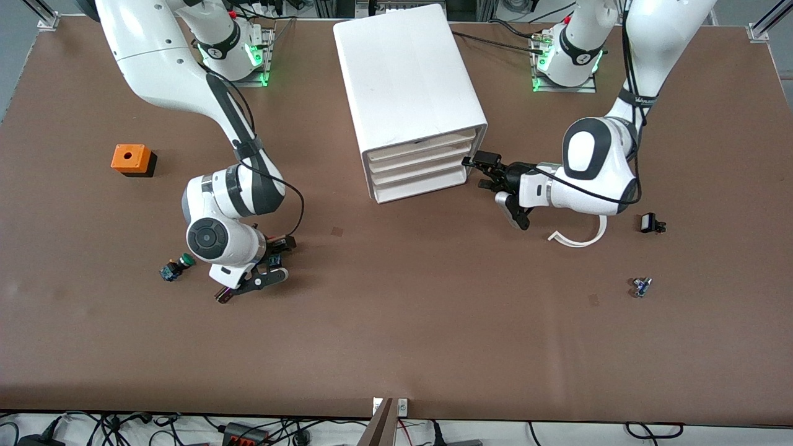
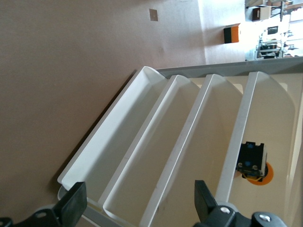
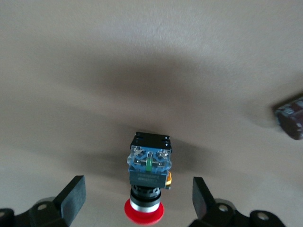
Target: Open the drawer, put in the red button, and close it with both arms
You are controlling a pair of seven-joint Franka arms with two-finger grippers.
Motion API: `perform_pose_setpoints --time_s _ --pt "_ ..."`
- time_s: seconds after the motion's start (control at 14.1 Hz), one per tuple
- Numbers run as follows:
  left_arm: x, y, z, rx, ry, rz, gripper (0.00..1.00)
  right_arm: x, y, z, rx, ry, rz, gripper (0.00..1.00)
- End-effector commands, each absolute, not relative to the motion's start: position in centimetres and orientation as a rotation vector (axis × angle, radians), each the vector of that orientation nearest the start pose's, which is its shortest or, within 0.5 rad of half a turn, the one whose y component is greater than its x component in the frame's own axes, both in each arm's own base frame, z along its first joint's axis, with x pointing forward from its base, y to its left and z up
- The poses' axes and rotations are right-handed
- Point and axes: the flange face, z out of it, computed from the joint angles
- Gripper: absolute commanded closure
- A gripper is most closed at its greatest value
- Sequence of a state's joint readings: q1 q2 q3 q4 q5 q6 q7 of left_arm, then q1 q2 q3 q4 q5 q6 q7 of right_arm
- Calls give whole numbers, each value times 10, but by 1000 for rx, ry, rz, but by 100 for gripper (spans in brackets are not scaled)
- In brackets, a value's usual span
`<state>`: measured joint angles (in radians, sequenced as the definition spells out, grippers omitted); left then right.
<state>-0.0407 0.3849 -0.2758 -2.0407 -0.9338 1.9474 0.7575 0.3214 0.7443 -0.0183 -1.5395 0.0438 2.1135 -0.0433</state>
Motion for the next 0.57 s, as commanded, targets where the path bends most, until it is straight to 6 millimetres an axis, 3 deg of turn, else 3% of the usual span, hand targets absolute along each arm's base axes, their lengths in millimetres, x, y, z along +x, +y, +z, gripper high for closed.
perform_pose_setpoints --time_s 0.0,0.21,0.5 --pt "509 -229 225 2021 -539 -245 5 659 211 191 -3070 -508 273 0" --pt "495 -241 215 1957 -491 -272 14 661 213 183 -3070 -500 230 0" --pt "481 -251 203 1835 -432 -350 19 660 210 175 -3073 -497 240 3"
